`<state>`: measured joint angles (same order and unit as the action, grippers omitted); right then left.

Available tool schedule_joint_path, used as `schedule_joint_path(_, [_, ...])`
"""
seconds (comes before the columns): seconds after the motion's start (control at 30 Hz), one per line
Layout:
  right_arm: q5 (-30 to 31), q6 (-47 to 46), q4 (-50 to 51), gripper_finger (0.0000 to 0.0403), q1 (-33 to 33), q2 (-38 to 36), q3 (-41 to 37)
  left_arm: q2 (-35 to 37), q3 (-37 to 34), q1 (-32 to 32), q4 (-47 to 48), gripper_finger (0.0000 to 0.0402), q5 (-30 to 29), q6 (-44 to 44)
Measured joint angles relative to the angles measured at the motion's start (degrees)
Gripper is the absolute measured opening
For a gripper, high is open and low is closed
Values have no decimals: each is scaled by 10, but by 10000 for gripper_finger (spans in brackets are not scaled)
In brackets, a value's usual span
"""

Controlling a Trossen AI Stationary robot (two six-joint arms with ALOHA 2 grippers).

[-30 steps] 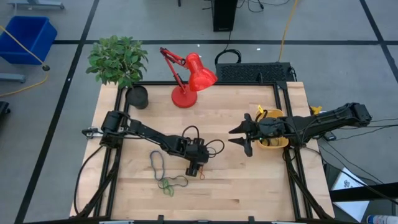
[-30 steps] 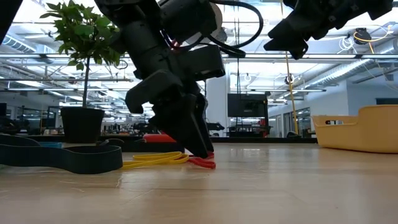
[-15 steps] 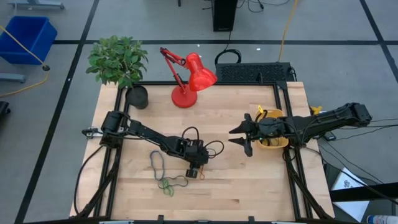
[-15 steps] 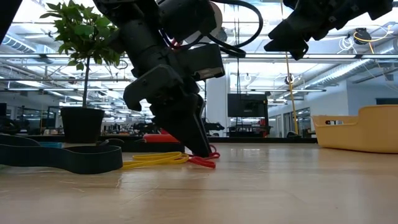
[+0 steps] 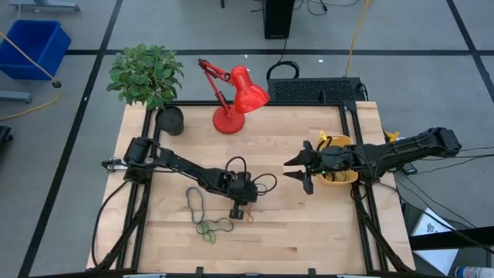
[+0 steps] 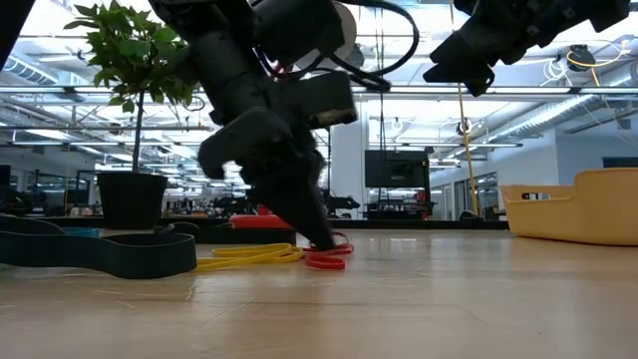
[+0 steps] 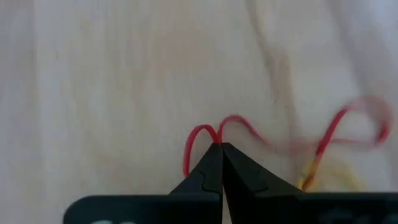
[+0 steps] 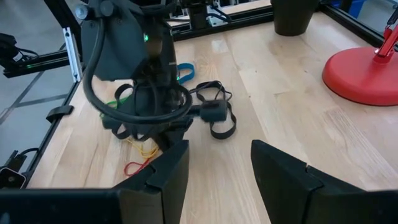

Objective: Pick and place rubber bands into bin
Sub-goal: Put the red rubber band into the yellow bin

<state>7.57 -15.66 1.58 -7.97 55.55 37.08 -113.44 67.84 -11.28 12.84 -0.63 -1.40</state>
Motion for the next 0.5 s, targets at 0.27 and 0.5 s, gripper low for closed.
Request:
schedule_joint_path(0.27, [-1, -1, 0, 167, 0, 0, 0, 79, 0, 2, 20, 3, -35, 0])
schedule_joint_path(0.5, [-2, -1, -1, 167, 0, 0, 0, 170, 2, 5, 24, 2, -94, -21])
